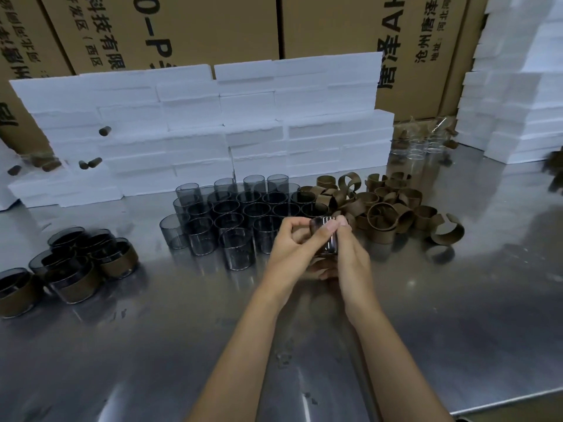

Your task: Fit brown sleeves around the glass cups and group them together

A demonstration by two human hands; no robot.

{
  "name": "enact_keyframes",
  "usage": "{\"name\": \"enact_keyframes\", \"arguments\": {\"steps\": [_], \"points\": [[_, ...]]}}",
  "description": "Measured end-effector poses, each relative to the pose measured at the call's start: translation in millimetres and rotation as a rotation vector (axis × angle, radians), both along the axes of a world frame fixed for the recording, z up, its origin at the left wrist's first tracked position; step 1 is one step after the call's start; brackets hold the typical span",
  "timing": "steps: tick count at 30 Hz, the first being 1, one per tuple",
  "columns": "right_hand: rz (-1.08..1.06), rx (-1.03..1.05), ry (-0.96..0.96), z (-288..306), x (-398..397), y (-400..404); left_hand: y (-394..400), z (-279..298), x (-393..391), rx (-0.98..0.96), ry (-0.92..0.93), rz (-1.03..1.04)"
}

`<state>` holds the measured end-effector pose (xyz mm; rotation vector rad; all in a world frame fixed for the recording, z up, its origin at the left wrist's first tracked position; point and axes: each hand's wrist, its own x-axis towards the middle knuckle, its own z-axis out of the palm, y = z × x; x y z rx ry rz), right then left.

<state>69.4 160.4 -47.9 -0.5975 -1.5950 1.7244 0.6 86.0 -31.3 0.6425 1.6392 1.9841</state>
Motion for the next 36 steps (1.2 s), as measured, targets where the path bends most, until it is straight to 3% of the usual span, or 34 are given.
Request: {"name": "enact_keyframes", "arguments": {"steps": [6, 12, 19, 22, 26, 30, 36], "points": [[-0.095, 0.024, -0.010, -5.5, -4.1, 1.4, -7.3, -3.2, -8.9, -0.007, 0.045, 0.057], [-0.196, 0.051, 0.084, -5.5, -0.4, 2.8, -16.8, -4.2, -13.2, 0.033, -0.049, 0.103], [0.066, 0.034, 0.052, -2.1, -0.7, -2.4, -11.3, -4.3, -9.5, -0.042, -0.126, 0.036], [0.155, 0.012, 0.002, -3.1, 1.0, -3.1, -4.9, -9.0, -5.3, -0.089, 0.049, 0.175], [0.087, 0.062, -0.023, -3.4, -1.4, -7.7, -3.9, -10.0, -2.2, -0.033, 0.243, 0.395], [-0.007, 0.139, -0.099, -6.7, -5.6, -6.2, -4.2, -8.1, 3.6, -0.024, 0.262, 0.273], [-0.116, 0.079, -0.084, -11.7, -6.2, 1.8, -4.8, -10.1, -0.6, -0.076, 0.214, 0.228]]}}
